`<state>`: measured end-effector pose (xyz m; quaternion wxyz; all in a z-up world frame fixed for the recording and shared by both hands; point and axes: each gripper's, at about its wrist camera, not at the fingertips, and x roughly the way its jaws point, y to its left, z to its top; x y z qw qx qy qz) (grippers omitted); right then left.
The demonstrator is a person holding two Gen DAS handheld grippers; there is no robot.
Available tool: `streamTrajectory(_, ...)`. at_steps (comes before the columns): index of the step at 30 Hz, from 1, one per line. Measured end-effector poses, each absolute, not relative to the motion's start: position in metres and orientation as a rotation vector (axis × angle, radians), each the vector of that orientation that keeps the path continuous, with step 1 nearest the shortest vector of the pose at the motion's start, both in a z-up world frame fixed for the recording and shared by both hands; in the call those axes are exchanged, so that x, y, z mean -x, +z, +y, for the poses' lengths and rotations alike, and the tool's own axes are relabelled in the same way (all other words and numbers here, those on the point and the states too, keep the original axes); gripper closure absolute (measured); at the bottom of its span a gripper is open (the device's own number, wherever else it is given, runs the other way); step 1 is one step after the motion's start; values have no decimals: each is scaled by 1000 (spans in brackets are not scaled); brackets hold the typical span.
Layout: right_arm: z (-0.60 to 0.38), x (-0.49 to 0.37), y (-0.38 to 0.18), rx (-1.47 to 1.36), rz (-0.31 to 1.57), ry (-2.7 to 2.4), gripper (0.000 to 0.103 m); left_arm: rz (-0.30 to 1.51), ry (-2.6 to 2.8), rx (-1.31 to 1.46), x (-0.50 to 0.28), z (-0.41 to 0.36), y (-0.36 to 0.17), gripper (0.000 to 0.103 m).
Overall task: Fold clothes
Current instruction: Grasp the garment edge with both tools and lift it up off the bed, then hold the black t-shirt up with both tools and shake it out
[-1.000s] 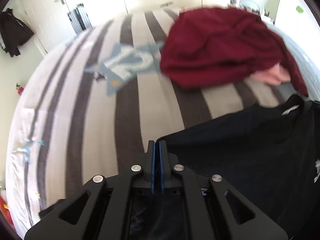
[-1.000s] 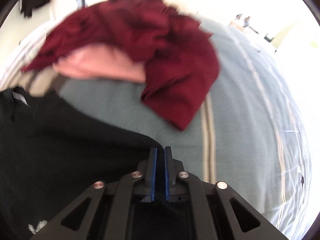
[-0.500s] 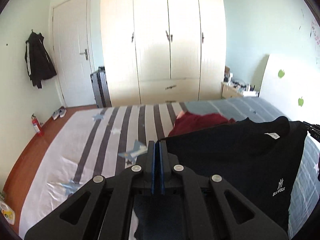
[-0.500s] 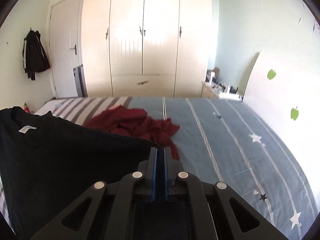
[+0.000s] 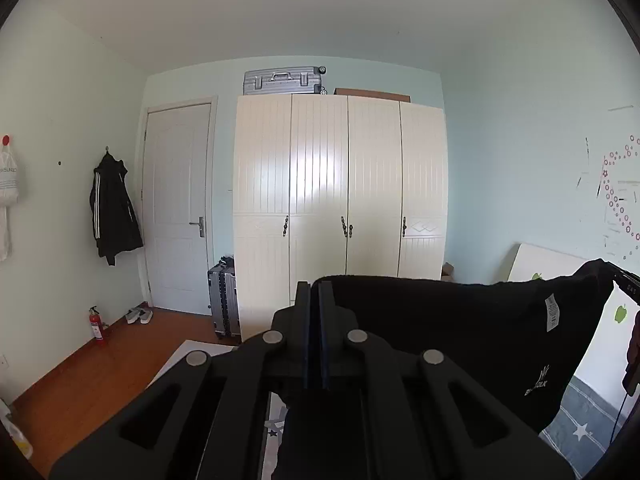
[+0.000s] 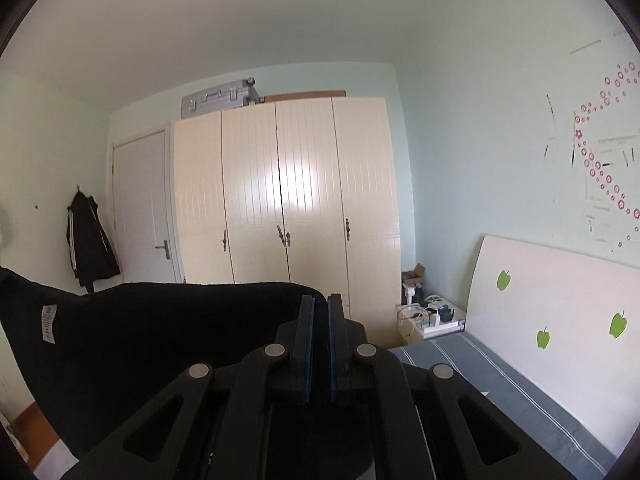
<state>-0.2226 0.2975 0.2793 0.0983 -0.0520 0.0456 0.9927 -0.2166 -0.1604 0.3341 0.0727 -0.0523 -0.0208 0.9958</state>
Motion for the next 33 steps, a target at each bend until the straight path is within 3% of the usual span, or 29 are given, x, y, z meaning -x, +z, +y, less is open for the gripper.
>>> streamTrajectory(13,286,18,388,41,147,2942,98,-131,2955,47,29,-179,420,101)
streamTrajectory(21,279,-36,416,74,154,2962,98,-186,2949,95,-8,-190,448,101)
streamTrajectory(28,283,-4,407,185,128,2959,98,-111,2979,222,23,-182,441,101)
streamTrajectory(33,290,91,334,425,108,2932,98,-109,2986,474,121,-172,347,101)
